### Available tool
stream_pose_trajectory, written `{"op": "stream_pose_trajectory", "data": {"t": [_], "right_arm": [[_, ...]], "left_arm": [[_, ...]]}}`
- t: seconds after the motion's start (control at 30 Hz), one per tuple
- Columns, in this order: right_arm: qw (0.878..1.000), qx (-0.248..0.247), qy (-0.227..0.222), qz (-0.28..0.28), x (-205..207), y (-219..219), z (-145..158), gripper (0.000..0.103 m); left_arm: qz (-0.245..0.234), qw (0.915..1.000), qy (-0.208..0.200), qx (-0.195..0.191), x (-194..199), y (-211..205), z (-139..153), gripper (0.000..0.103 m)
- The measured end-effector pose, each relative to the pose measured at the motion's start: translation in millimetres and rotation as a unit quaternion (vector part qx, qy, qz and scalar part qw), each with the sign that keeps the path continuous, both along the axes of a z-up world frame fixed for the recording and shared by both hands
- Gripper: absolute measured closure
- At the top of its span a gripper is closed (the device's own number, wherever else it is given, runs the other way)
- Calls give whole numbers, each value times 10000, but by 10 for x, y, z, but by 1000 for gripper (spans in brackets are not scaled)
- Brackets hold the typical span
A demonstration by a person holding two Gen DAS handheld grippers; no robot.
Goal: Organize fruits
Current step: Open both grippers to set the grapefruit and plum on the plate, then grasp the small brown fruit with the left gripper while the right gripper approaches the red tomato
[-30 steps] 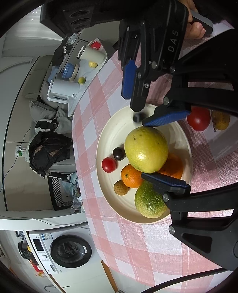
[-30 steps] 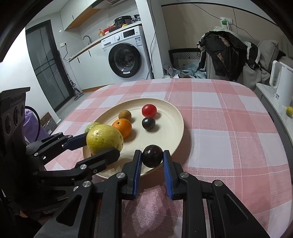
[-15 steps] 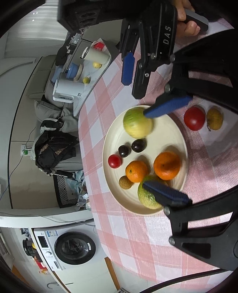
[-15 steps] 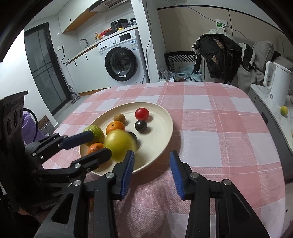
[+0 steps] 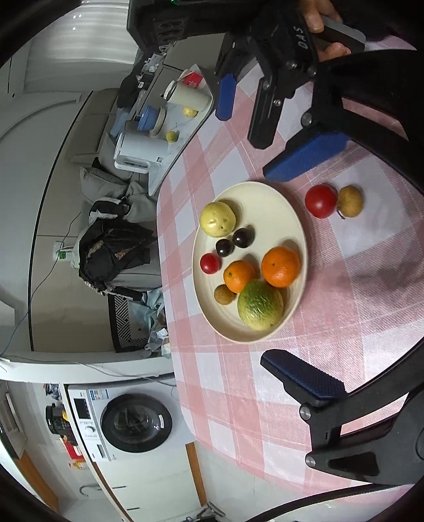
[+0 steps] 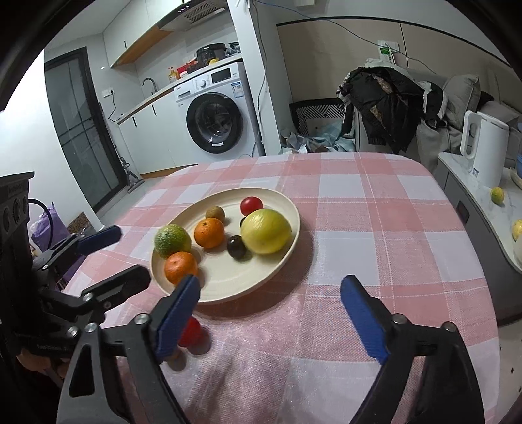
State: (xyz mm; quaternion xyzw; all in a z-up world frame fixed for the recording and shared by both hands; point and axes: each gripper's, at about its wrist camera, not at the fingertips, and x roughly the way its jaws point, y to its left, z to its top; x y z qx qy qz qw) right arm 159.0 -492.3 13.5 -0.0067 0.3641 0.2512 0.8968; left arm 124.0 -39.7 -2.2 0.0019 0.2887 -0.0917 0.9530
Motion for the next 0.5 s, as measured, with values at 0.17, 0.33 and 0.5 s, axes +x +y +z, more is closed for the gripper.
{"op": "stream_pose_trajectory", "data": {"t": [0.17,0.33,0.5], "right_arm": [[9997,-29,-188,175,-125,60,76,0],[9987,-269,-273,343,-225,172,110,0],[9969,-491,-362,488,-367,263,94,0]], "left_arm": [[83,9999,-64,-82,-146,82,32,1],[129,9999,-74,-88,-287,136,15,1],[153,9997,-50,-175,-375,173,-31,1]]}}
